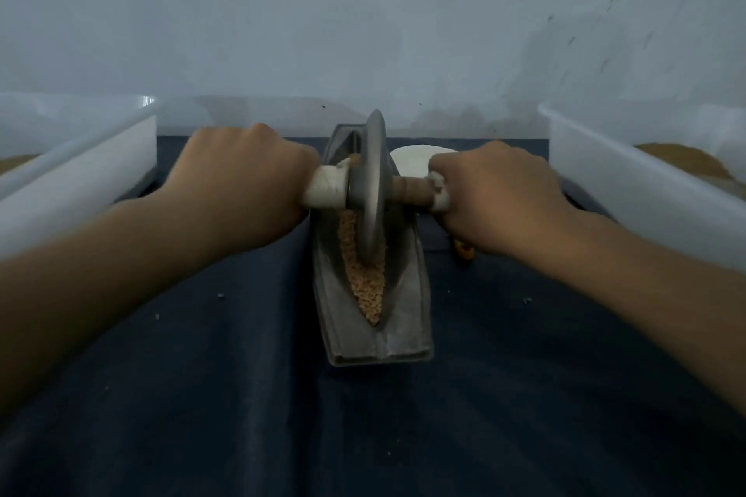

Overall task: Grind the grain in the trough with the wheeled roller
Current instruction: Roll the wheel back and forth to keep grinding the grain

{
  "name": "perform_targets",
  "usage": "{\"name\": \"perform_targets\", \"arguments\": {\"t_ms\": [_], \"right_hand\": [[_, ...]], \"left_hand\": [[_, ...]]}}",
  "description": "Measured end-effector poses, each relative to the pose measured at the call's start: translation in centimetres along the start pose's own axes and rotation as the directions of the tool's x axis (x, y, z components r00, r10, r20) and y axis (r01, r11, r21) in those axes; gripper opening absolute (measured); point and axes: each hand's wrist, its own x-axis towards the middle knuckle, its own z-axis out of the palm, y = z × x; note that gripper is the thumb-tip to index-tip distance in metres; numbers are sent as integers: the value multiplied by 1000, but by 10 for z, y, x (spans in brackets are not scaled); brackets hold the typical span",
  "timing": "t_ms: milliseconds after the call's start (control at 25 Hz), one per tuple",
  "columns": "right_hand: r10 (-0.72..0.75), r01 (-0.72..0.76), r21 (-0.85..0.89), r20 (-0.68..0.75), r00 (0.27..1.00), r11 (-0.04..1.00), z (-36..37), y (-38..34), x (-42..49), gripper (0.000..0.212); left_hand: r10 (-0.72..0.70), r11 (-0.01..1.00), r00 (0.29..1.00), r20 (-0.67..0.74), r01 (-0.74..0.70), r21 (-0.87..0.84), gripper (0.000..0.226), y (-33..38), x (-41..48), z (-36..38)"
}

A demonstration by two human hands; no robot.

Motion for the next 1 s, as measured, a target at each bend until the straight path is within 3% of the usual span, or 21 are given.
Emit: {"name": "perform_targets", "arguments": {"t_ms": [80,200,360,520,640,720,800,880,1000], "right_hand": [[-75,73,-37,-58,996,997,-19,3,-23,43],[-76,72,-81,-49,996,994,-24,2,-29,47],[72,-71,-68,14,997,995,5,-8,26,17],[169,-174,31,125,978,984,19,-9,50,6],[69,-69,-14,34,997,998,8,-3,19,16],[-74,65,-96,-90,993,993,-11,1,-6,29],[-173,157,-110,-155,973,981,-27,2,-22,38],[-134,122,-116,-95,986,986,-29,-1,-25,37],[18,-22,-158,-26,999,987,-11,-10,8,23]], "left_hand": [[52,998,998,-21,-53,-33,31,-8,-22,-16],[0,999,1000,28,1,-36,24,-7,-26,-17],[-165,986,977,133,162,32,10,6,16,12],[-155,987,977,149,146,69,8,3,52,11],[-83,997,990,115,83,8,7,2,19,5],[-34,997,998,56,38,-68,17,-6,-13,6],[-29,987,993,113,46,-155,35,-20,-27,5],[-62,985,982,179,89,-150,42,-21,-29,8],[-137,987,977,163,149,-67,23,-6,-5,16]]}}
